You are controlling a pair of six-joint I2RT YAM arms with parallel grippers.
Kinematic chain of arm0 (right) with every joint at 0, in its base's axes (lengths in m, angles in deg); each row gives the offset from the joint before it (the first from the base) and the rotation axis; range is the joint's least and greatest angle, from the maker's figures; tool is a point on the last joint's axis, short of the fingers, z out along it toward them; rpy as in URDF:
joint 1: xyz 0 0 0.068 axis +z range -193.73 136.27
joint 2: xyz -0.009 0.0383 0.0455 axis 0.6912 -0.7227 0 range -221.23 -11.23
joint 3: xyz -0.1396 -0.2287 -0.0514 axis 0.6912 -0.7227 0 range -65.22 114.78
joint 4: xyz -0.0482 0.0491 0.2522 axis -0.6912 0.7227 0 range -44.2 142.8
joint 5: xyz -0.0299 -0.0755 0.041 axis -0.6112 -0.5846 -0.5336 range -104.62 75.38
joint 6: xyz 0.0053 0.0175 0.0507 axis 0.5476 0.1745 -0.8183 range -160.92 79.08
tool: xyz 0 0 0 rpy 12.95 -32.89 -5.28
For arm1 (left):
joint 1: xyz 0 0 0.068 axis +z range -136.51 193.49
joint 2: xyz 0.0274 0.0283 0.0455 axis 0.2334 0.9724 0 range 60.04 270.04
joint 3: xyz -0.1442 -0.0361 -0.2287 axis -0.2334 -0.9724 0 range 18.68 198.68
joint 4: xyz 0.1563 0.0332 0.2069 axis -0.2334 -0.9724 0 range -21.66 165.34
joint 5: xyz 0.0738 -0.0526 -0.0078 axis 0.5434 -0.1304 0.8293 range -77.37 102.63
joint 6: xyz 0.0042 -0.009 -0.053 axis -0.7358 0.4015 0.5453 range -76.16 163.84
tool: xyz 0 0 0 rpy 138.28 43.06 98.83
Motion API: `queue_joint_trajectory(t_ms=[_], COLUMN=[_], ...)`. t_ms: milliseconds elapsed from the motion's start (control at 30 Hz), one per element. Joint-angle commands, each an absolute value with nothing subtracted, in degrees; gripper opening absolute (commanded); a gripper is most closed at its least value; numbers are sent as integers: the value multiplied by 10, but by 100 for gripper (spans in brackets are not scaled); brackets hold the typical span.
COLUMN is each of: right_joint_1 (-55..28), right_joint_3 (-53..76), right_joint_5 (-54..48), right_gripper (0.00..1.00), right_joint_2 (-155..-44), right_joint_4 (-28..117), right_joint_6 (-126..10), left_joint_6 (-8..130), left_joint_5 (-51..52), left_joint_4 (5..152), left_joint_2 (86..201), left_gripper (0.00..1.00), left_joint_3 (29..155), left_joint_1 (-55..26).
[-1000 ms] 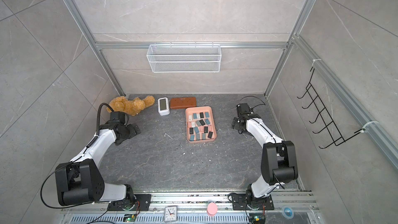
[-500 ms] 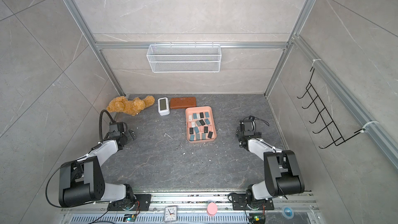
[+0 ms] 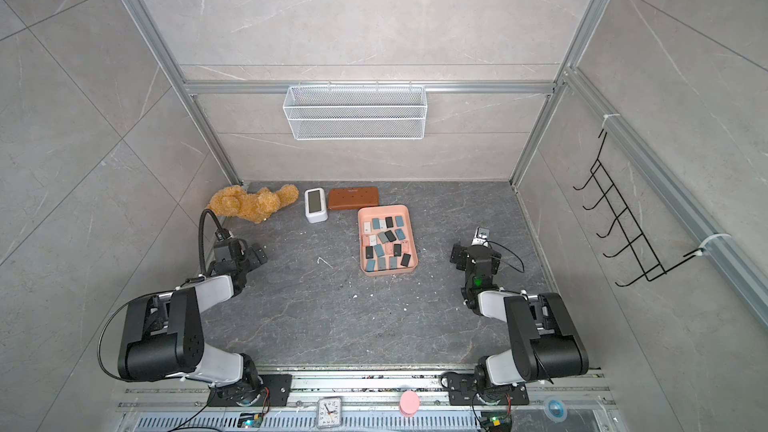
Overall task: Put the eraser in the storage box
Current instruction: Reset both arms
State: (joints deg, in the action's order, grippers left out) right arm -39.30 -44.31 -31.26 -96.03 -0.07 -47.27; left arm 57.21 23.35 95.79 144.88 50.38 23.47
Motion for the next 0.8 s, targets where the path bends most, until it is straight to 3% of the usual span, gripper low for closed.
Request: queue_joint_trajectory(t_ms=[0,267,367,533,767], right_joint_1=[-394,-393,-393,-394,-393], right_joint_3=[-473,-473,-472,-472,-472], right_joint_5=[-291,-294,-294,-294,-295], right_gripper=[100,100,100,100,100], right_joint_2=[-989,-987,-987,-987,-987], right_joint_4=[-118,-112,-112,-112,-112], right_joint_6=[-454,-454,-454,-454,-452], left_joint_6=[541,461,462,471,469], left_joint_5=[202,193,211,225,225], left_joint_4=[1034,1134,1339,1241,1247], left_joint_2=[1428,1440,1474,1458,1458], left_gripper=[100,100,99,100,100], left_joint_3=[484,442,357,387,386], left_joint_1=[231,166,166,164,164])
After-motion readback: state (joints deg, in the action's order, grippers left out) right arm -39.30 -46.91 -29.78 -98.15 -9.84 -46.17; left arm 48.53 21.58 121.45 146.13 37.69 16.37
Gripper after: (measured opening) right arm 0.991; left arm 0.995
